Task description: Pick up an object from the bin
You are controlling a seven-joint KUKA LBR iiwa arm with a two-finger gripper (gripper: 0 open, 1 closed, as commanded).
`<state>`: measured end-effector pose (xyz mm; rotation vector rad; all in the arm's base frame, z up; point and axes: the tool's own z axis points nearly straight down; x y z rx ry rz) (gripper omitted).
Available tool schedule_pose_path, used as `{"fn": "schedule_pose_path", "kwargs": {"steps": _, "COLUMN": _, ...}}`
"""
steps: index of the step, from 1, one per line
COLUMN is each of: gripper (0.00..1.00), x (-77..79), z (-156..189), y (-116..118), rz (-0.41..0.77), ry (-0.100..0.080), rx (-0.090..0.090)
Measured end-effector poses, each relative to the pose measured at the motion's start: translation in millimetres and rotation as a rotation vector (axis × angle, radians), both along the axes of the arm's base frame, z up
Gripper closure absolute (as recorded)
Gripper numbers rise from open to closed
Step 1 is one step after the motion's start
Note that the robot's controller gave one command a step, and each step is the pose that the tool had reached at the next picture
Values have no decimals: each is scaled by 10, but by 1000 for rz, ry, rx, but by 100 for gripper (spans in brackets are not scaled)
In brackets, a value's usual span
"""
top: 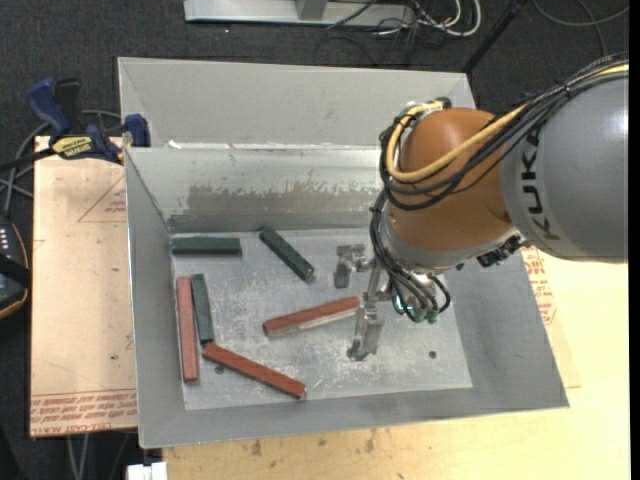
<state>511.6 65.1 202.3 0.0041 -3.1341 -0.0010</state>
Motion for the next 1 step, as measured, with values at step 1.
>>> {"fn": "schedule_pose_path", "kwargs": {"steps": 1, "gripper": 0, "x": 640, "z": -1352, "y": -64, "rz": 205, "ry": -8, "rx": 1}}
